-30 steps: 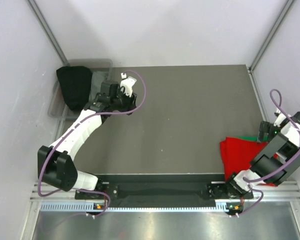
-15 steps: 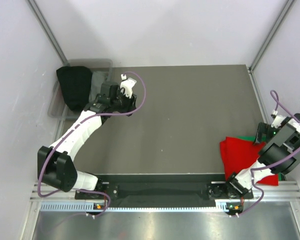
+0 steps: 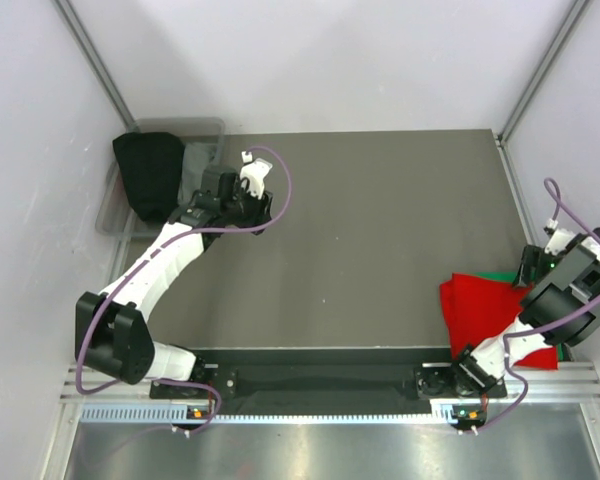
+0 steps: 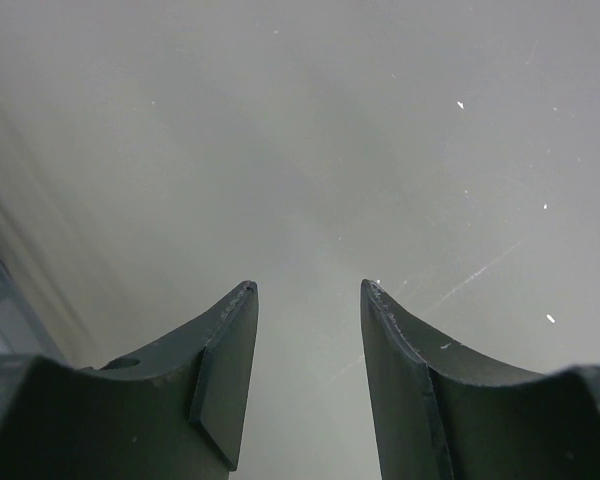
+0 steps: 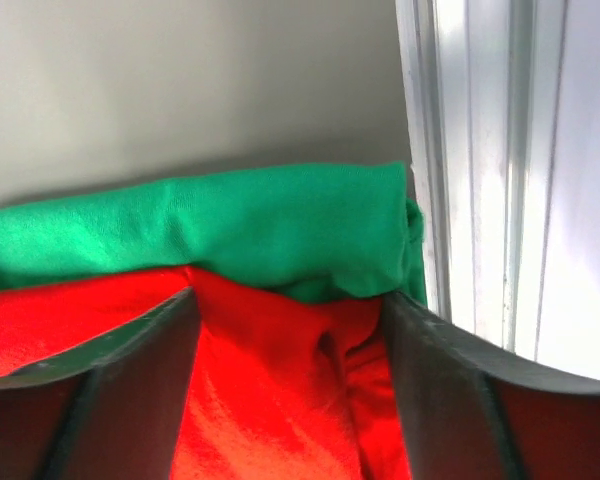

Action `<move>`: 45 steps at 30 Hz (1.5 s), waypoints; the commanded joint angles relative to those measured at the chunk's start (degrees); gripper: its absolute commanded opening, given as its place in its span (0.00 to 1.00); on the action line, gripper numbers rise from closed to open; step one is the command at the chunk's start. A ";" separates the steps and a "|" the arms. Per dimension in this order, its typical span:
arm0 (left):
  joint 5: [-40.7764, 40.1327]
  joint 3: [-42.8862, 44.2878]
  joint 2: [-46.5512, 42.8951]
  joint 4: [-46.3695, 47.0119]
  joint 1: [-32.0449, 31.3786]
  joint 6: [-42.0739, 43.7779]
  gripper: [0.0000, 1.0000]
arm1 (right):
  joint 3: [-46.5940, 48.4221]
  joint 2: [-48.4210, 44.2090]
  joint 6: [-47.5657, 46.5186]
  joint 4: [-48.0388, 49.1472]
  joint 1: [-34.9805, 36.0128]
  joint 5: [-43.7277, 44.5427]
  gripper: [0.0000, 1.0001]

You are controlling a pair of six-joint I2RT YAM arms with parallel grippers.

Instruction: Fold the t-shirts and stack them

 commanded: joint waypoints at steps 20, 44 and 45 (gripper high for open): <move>0.41 -0.38 -2.56 3.37 0.76 -0.46 0.51 | 6.14 6.80 4.05 1.84 -0.73 -13.92 0.00; 0.85 -0.56 -3.44 3.19 1.29 -0.72 0.51 | 1.23 -5.93 3.79 3.96 -2.84 -19.01 1.00; 0.94 -0.56 -3.35 3.19 1.29 -0.81 0.51 | 1.05 -9.16 3.09 3.52 -2.23 -19.19 1.00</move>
